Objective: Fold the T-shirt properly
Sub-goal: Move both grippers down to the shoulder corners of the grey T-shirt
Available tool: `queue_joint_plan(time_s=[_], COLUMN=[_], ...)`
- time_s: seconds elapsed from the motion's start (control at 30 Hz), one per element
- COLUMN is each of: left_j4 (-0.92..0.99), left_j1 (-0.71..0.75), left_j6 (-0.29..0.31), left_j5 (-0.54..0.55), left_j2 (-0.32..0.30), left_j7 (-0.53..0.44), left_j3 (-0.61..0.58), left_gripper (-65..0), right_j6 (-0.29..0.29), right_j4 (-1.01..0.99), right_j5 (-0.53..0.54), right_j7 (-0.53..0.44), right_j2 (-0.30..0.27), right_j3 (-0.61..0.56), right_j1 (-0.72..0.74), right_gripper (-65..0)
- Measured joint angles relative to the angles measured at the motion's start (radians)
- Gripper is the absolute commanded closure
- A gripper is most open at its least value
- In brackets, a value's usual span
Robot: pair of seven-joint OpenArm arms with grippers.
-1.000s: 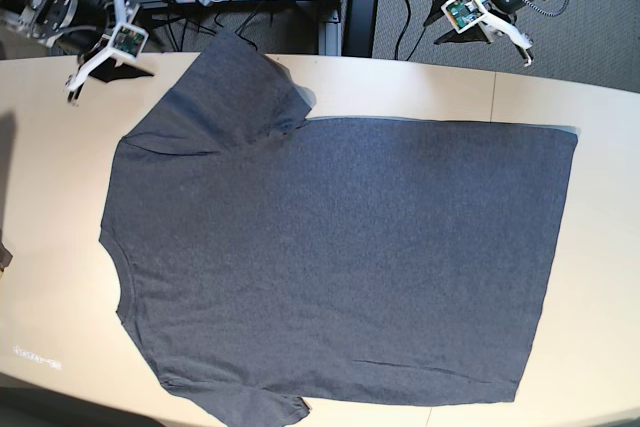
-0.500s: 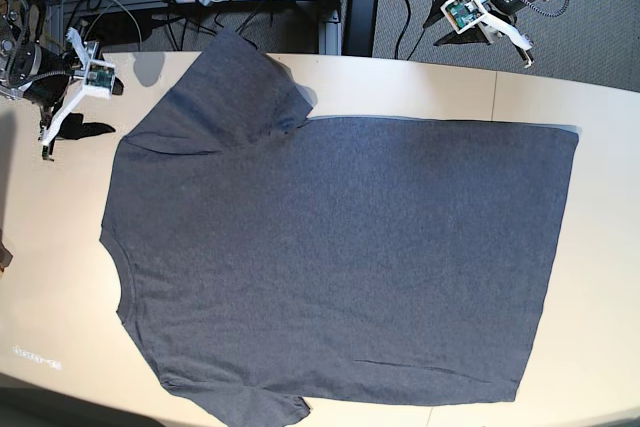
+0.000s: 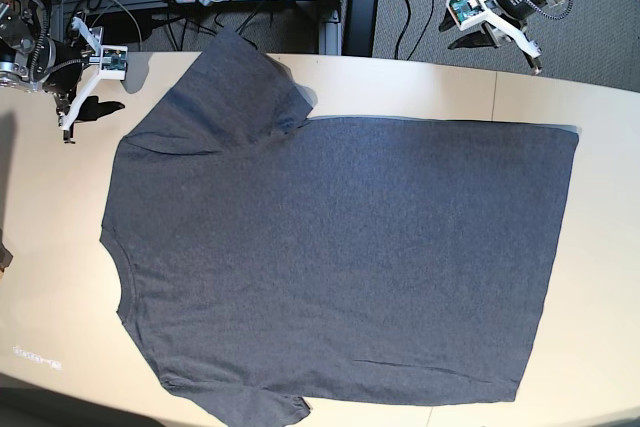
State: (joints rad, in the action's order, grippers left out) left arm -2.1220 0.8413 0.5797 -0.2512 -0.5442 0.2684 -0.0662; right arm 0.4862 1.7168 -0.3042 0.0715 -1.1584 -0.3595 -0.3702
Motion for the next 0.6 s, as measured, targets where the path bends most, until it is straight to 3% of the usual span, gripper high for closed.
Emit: queue_joint_plan(time_s=[0.2, 0.33, 0.43, 0.6], left_j4=[-0.01, -0.011, -0.011, -0.011], left_j1=[0.001, -0.002, -0.003, -0.056], left_j6=[-0.044, -0.053, -0.114, -0.131], left_j5=[-0.068, -0.097, -0.111, -0.09], left_j2=[-0.041, -0.095, -0.139, -0.209], left_j7=[-0.003, -0.007, -0.007, -0.006], left_j3=[0.0, 0.0, -0.002, -0.002], left_gripper=[-19.0, -19.1, -19.7, -31.3], right_j6=[-0.002, -0.003, -0.004, -0.043], right_j4=[-0.033, -0.071, -0.095, -0.098], right_j5=[-0.031, -0.016, -0.015, -0.018], right_j7=[-0.024, -0.041, -0.046, -0.053], right_j2=[0.005, 0.039, 0.067, 0.081], right_j3=[-0.136, -0.19, -0.222, -0.274], right_j1=[0.1, 0.16, 0.195, 0.215], right_gripper=[-34.7, -34.7, -34.7, -34.7])
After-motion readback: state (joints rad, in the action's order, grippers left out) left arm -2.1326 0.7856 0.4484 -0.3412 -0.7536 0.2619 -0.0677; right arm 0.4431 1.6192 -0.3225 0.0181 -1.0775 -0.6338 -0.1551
